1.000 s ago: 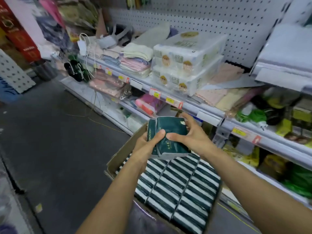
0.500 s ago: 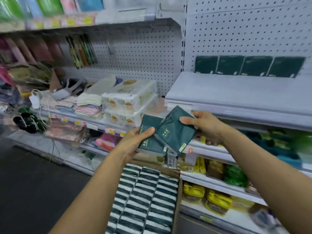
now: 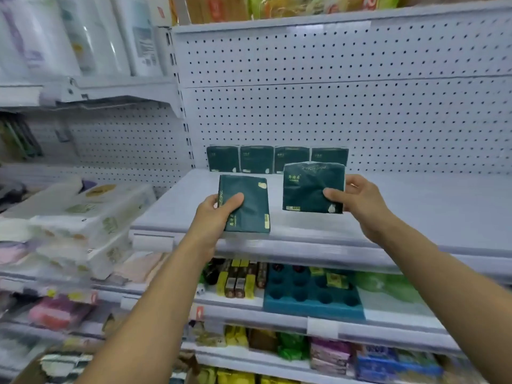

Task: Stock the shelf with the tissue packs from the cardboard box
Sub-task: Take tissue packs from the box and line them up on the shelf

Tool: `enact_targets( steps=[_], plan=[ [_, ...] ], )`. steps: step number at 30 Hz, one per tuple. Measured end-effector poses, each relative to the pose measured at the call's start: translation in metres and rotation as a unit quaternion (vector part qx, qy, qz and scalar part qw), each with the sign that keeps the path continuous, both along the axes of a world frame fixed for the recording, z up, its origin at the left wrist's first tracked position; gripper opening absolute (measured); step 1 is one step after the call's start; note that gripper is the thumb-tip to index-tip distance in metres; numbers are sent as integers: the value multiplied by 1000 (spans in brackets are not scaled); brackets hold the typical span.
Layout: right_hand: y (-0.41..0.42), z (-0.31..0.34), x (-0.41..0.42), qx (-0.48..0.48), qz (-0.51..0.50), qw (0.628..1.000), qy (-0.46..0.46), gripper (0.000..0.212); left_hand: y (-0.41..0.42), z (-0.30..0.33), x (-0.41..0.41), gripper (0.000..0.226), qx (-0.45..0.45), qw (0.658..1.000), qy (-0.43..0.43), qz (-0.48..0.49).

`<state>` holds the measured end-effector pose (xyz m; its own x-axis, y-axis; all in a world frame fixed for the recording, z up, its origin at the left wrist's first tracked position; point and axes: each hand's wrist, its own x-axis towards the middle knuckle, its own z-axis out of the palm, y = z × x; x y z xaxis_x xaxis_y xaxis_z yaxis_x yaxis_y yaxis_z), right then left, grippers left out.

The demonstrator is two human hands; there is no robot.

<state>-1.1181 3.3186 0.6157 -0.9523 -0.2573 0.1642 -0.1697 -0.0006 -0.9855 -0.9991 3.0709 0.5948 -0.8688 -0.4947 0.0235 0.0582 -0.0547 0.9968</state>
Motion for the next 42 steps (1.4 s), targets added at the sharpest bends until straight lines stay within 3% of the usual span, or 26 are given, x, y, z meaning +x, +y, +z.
enact_targets(
  steps=[3, 8, 12, 22, 34, 37, 40, 42],
  plan=[
    [48, -3, -53, 62, -30, 998, -1, 36, 34, 3, -49, 68, -6, 1000, -10, 6],
    [101, -12, -131, 116, -75, 990, 13, 22, 73, 8, -116, 55, -25, 999, -24, -6],
    [122, -19, -181, 156, -144, 977, 31, 26, 94, 16, -155, 43, -39, 999, -30, -22],
    [109, -28, -268, 169, -200, 965, 27, 26, 98, 24, -230, 45, -104, 992, -49, -51],
    [83, -39, -312, 151, -198, 968, 6, 33, 81, 22, -264, 38, -122, 987, -49, -91],
    [85, -36, -307, 158, -216, 963, 5, 48, 79, 23, -267, 35, -126, 986, -39, -98],
    [83, -25, -286, 171, -279, 939, 104, 48, 81, 26, -271, 36, -139, 983, -32, -113],
    [78, -8, -265, 133, -199, 959, 152, 40, 87, 29, -275, 35, -158, 979, -34, -124]
  ],
)
